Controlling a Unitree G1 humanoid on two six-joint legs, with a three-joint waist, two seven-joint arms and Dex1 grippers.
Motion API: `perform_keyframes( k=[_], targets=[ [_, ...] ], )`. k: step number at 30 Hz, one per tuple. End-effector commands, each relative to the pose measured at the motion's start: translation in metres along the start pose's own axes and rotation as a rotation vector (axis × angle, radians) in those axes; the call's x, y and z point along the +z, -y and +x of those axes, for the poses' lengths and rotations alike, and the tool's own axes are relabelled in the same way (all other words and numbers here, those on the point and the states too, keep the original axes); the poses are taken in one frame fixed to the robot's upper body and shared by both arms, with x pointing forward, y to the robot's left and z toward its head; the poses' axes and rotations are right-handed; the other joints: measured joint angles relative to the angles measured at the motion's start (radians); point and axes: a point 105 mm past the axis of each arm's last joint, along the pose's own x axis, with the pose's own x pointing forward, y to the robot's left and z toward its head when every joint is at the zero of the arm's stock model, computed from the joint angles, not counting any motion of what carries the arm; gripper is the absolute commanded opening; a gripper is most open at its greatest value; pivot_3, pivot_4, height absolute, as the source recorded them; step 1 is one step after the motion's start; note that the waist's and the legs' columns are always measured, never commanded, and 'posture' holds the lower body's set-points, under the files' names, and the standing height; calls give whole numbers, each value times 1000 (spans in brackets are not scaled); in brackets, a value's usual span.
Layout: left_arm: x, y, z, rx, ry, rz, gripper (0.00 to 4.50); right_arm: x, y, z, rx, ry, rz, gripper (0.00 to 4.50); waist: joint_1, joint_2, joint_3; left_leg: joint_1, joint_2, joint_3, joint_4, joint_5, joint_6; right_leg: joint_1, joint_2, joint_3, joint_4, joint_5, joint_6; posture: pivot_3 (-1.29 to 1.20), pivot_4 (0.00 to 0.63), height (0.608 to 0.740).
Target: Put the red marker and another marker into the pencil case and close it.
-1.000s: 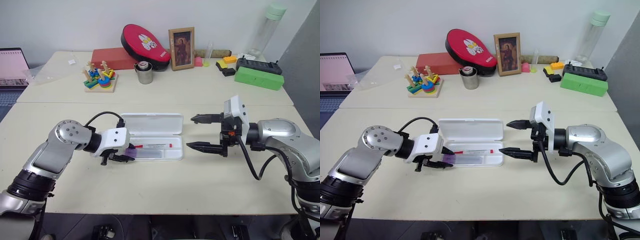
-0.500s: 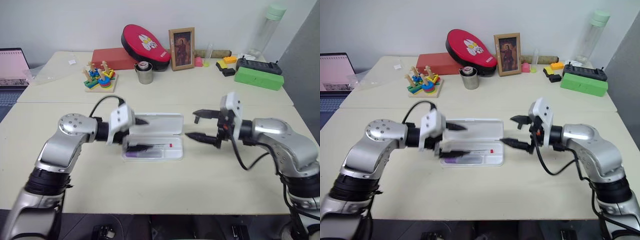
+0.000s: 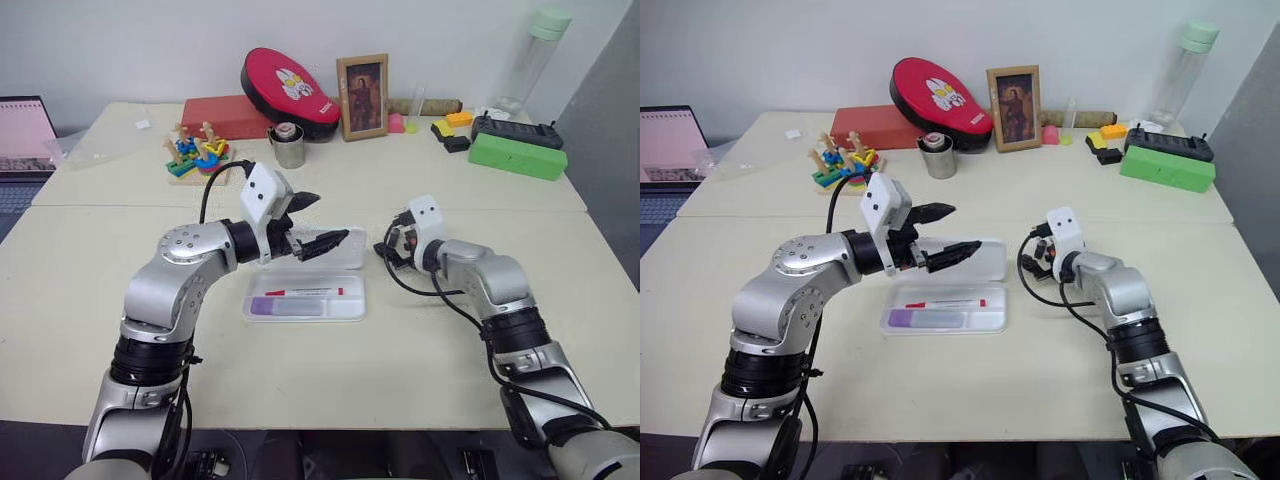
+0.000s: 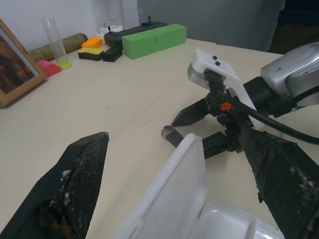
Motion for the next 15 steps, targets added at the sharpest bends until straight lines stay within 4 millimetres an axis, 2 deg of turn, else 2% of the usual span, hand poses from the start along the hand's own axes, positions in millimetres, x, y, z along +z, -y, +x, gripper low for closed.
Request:
perform_keyframes(
  k=[1, 2, 4, 13, 15],
  targets=[
    [7, -1, 2, 15, 27, 47, 4472, -3, 4, 5, -66, -17, -51, 4500, 0, 0, 0, 0, 0, 0, 0, 0, 0, 0, 0, 0, 0, 0, 0, 0, 150, 740],
    [7, -1, 3, 16, 25, 50, 4500, -3, 4, 6, -74, -14, -54, 4141, 0, 0, 0, 0, 0, 0, 0, 0, 0, 0, 0, 0, 0, 0, 0, 0, 150, 740],
    [6, -1, 4, 16, 26, 54, 4500, -3, 3, 6, -70, -15, -66, 3851, 0, 0, 0, 1, 0, 0, 0, 0, 0, 1, 0, 0, 0, 0, 0, 0, 150, 740],
    [10, -11, 4, 49, 45, 73, 4500, -1, 7, 0, -74, -11, -80, 1857, 4, 0, 0, 1, 0, 0, 0, 0, 0, 1, 0, 0, 0, 0, 0, 0, 150, 740],
    [12, -12, 3, 51, 51, 73, 4500, 1, 9, -1, -77, -5, -82, 1289, 6, 0, 0, 1, 0, 0, 0, 0, 0, 1, 0, 0, 0, 0, 0, 0, 150, 740]
  ],
)
